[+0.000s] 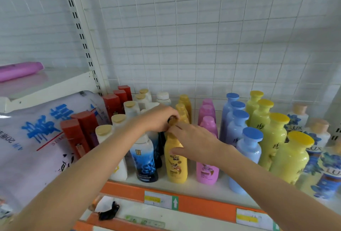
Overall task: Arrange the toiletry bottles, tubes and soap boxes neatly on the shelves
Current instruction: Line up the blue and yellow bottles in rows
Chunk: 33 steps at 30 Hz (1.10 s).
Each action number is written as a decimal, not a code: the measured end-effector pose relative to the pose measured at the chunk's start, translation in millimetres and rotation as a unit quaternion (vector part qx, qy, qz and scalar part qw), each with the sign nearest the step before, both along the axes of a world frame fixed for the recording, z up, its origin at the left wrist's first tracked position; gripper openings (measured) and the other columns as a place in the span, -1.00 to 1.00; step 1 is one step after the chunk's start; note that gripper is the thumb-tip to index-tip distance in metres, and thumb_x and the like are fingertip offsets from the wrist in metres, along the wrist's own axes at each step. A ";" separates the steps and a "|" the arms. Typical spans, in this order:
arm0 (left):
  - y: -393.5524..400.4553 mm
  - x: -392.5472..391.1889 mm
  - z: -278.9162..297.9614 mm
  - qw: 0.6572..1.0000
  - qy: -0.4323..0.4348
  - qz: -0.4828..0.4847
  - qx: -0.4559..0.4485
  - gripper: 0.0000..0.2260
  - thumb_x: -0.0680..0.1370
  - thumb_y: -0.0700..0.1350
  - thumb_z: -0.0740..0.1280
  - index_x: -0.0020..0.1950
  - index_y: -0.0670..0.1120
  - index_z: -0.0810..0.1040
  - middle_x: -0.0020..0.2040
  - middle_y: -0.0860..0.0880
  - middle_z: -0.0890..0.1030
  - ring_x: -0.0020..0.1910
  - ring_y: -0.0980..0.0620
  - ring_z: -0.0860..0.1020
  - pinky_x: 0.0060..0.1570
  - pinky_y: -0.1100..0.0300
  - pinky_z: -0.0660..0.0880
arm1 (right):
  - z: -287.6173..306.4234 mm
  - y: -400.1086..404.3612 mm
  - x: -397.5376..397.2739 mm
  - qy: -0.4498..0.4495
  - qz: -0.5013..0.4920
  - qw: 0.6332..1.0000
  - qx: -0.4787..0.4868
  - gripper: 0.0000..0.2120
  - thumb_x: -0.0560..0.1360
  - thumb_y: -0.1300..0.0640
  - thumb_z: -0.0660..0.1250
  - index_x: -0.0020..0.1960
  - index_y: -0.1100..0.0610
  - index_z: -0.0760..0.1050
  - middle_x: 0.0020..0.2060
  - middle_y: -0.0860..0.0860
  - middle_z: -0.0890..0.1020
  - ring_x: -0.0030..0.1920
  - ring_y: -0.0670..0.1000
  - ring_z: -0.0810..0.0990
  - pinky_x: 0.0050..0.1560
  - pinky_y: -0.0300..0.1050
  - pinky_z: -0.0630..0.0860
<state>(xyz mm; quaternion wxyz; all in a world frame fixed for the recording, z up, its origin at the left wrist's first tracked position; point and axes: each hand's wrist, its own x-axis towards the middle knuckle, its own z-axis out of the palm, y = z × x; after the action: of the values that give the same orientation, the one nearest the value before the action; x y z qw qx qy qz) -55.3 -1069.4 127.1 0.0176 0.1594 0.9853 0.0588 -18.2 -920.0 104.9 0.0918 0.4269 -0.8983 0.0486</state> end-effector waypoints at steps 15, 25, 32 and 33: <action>-20.2 -12.9 3.4 0.995 -0.024 -0.055 0.083 -0.71 0.49 0.06 0.34 0.17 -0.02 0.56 0.10 0.04 0.59 0.06 0.10 0.53 0.03 0.27 0.43 | 53.3 -3.7 -81.6 -0.106 -0.152 0.979 -0.083 -0.74 0.51 0.03 0.27 0.16 0.12 0.45 0.04 0.06 0.57 -0.02 0.02 0.48 -0.04 -0.19 0.37; -42.8 -8.6 10.2 0.993 0.033 -0.029 0.109 -0.82 0.55 -0.16 0.28 0.12 -0.12 0.59 0.09 -0.05 0.63 -0.07 0.14 0.52 -0.22 0.47 0.34 | 30.7 -44.7 -137.2 -0.121 -0.145 0.978 0.087 -0.68 0.50 0.07 0.29 0.22 0.16 0.49 0.14 0.10 0.55 -0.11 0.04 0.48 -0.17 -0.23 0.38; -35.0 -13.5 11.8 0.994 0.028 -0.027 0.102 -0.79 0.55 -0.13 0.28 0.15 -0.12 0.58 0.09 -0.08 0.63 0.03 0.02 0.57 0.00 0.22 0.47 | 35.4 -44.2 -142.3 -0.096 -0.147 0.978 0.112 -0.78 0.49 0.14 0.29 0.04 0.26 0.55 -0.09 0.12 0.56 -0.17 0.04 0.50 -0.35 -0.30 0.29; -30.2 -16.9 12.2 0.994 0.024 -0.028 0.101 -0.77 0.55 -0.10 0.29 0.17 -0.12 0.56 0.10 -0.09 0.62 0.04 0.00 0.57 0.04 0.17 0.49 | 35.2 -44.2 -143.0 -0.095 -0.145 0.979 0.110 -0.82 0.49 0.15 0.29 0.02 0.23 0.54 -0.06 0.13 0.57 -0.16 0.06 0.52 -0.35 -0.33 0.29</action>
<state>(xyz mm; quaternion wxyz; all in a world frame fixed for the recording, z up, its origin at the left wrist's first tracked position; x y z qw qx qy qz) -72.1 -1099.6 139.3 -0.0206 0.1897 0.9695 0.1537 -161.3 -964.2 140.1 -0.0352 0.2931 -0.9551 -0.0240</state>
